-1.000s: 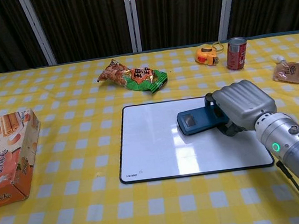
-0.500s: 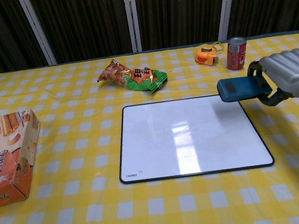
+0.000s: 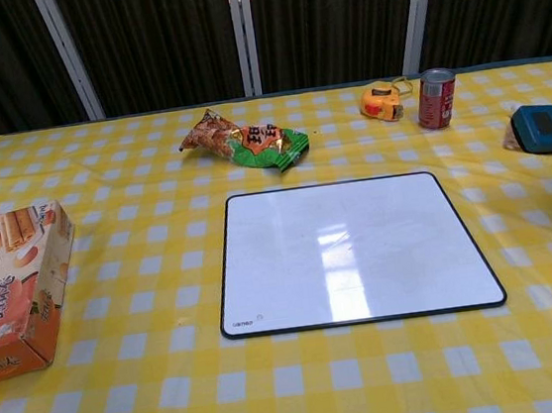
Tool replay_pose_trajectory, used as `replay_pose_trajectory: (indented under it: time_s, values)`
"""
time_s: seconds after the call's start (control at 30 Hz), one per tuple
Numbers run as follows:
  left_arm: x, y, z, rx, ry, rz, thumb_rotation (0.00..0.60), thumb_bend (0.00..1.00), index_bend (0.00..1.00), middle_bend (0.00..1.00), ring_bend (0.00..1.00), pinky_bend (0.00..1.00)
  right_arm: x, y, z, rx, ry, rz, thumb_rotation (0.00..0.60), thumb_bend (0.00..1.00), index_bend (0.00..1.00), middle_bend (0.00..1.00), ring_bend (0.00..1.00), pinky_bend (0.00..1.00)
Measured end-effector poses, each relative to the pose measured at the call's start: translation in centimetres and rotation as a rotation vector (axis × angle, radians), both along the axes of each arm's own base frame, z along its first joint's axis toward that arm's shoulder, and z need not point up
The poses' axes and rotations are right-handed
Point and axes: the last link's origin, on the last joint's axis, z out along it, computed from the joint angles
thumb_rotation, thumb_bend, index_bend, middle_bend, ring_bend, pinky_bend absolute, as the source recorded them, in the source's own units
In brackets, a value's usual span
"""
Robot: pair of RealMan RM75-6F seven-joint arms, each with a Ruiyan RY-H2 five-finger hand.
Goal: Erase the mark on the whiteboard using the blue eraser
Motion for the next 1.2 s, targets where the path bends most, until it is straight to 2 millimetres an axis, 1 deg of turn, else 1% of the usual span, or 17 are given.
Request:
replay_pose_trajectory:
  time_s: [0.1, 0.2, 0.23, 0.37, 0.47, 0.63, 0.7, 0.8, 0.97, 1.07, 1.2]
  values:
    - [0.3, -0.1, -0.2, -0.008, 0.002, -0.012, 0.6, 0.18, 0.0, 0.0, 0.0, 0.0, -0.9, 1.5, -0.5, 0.041, 0.006, -0.007, 0.6, 0.31, 0.79, 0.63, 0.59, 0.58]
    - [0.5, -0.2, -0.4, -0.014, 0.001, -0.02, 0.6, 0.18, 0.0, 0.0, 0.0, 0.0, -1.7, 2.9, -1.1, 0.09, 0.013, -0.019, 0.6, 0.29, 0.73, 0.56, 0.55, 0.48]
    - [0.6, -0.3, -0.4, -0.015, 0.001, -0.022, 0.6, 0.18, 0.0, 0.0, 0.0, 0.0, -1.8, 3.1, -1.2, 0.101, 0.011, -0.022, 0.6, 0.28, 0.7, 0.52, 0.53, 0.44]
    - [0.7, -0.2, -0.5, -0.017, 0.002, -0.028, 0.6, 0.18, 0.0, 0.0, 0.0, 0.0, -2.1, 3.7, -1.6, 0.131, 0.009, -0.033, 0.6, 0.24, 0.59, 0.41, 0.43, 0.35]
    - [0.9, -0.2, -0.6, -0.019, 0.001, -0.033, 0.6, 0.18, 0.0, 0.0, 0.0, 0.0, -2.0, 3.7, -1.7, 0.132, 0.001, -0.035, 0.6, 0.23, 0.49, 0.29, 0.32, 0.27]
    - [0.9, -0.1, -0.7, -0.024, 0.003, -0.033, 0.6, 0.18, 0.0, 0.0, 0.0, 0.0, -1.7, 3.6, -1.5, 0.123, -0.008, -0.026, 0.6, 0.2, 0.28, 0.07, 0.09, 0.12]
    - [0.8, -0.1, -0.7, -0.024, 0.003, -0.031, 0.6, 0.18, 0.0, 0.0, 0.0, 0.0, -1.7, 3.6, -1.3, 0.119, -0.009, -0.025, 0.6, 0.18, 0.21, 0.02, 0.03, 0.08]
    - [0.8, -0.1, -0.7, -0.023, 0.003, -0.031, 0.6, 0.18, 0.0, 0.0, 0.0, 0.0, -1.7, 3.7, -1.0, 0.114, -0.018, -0.027, 0.6, 0.17, 0.16, 0.0, 0.0, 0.04]
    - [0.7, -0.3, -0.6, -0.02, 0.006, -0.033, 0.6, 0.18, 0.0, 0.0, 0.0, 0.0, -1.6, 3.9, -0.1, 0.094, -0.047, -0.02, 0.6, 0.16, 0.13, 0.0, 0.0, 0.02]
    - [0.6, -0.4, -0.6, -0.015, 0.005, -0.035, 0.6, 0.18, 0.0, 0.0, 0.0, 0.0, -1.6, 4.5, 1.3, 0.067, -0.064, 0.008, 0.6, 0.16, 0.11, 0.0, 0.0, 0.0]
    - [0.5, -0.7, -0.7, -0.009, 0.003, -0.04, 0.6, 0.18, 0.0, 0.0, 0.0, 0.0, -1.5, 5.9, 3.1, 0.025, -0.085, 0.075, 0.6, 0.16, 0.09, 0.0, 0.0, 0.0]
